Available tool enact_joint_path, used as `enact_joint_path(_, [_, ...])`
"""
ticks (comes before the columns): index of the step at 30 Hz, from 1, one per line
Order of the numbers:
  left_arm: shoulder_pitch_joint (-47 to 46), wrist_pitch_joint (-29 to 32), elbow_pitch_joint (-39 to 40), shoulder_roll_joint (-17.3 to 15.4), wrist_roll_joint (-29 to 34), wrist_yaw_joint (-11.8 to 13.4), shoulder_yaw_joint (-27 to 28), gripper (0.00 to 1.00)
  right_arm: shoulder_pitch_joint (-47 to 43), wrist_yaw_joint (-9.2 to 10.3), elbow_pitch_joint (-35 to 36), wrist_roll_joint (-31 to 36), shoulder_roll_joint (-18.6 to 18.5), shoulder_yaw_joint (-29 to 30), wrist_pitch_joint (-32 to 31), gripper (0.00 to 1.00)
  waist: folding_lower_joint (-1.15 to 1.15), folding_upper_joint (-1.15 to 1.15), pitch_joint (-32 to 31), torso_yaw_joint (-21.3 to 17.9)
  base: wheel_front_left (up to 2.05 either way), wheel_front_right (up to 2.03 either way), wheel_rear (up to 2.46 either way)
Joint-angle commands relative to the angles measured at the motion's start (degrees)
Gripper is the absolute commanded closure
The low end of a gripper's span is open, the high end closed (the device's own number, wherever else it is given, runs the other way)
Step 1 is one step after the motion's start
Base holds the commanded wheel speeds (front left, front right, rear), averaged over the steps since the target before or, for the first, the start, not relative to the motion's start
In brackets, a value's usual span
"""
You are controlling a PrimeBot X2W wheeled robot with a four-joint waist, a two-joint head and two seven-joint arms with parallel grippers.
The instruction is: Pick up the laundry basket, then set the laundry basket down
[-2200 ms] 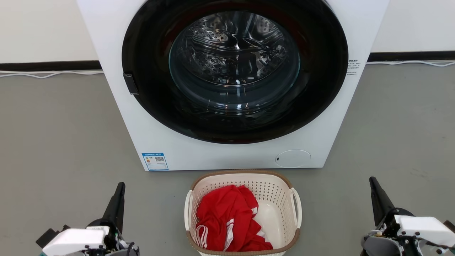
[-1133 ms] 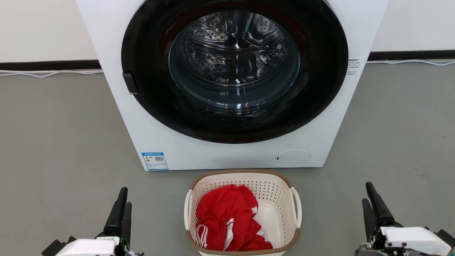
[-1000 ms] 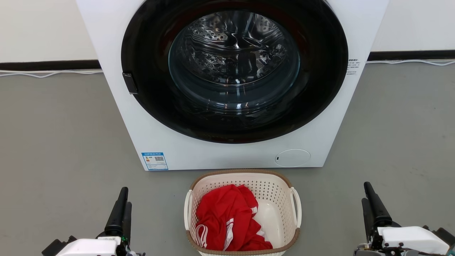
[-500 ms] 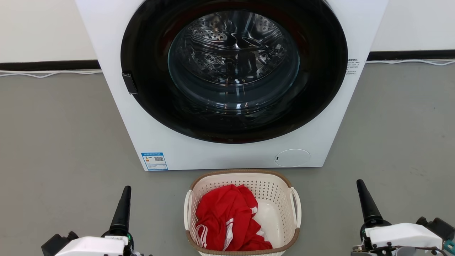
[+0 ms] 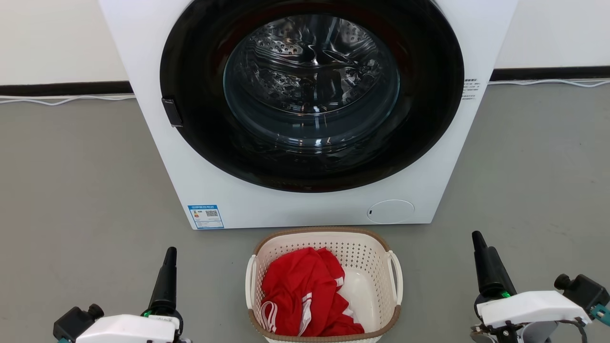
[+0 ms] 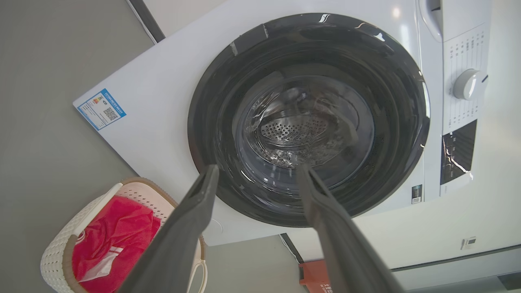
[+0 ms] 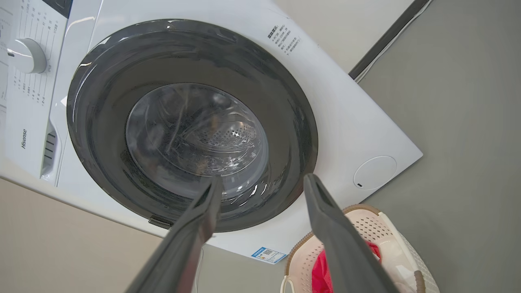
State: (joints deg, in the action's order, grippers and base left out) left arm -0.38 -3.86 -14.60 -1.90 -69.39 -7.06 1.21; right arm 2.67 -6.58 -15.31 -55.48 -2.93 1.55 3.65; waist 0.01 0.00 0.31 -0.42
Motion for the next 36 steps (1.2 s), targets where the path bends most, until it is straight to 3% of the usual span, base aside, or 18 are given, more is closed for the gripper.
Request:
enact_joint_path(1, [-1.3, -0.7, 1.9, -0.6, 1.9, -0.2, 0.6, 0.00, 2.6, -0.45, 1.9, 2.5, -0.7, -1.0, 0.9, 0.00, -0.01, 0.00, 0.0, 0.0, 0.00, 0.00, 0.00])
enact_joint_path(19, [-0.9, -3.8, 2.8, -0.7, 19.8, -0.3, 1.3, 0.00, 3.4, -0.58, 1.1, 21.5, -2.0, -1.5, 4.0, 0.00, -0.01, 0.00, -0.2, -0.1, 0.00, 0.00, 0.00])
enact_joint_path(36, [-0.8, -6.6, 2.2, -0.8, 36.4, 0.3, 2.2, 0.00, 3.7, -0.71, -0.2, 35.4, -2.0, -1.9, 6.8, 0.00, -0.01, 0.00, 0.0, -0.2, 0.00, 0.00, 0.00])
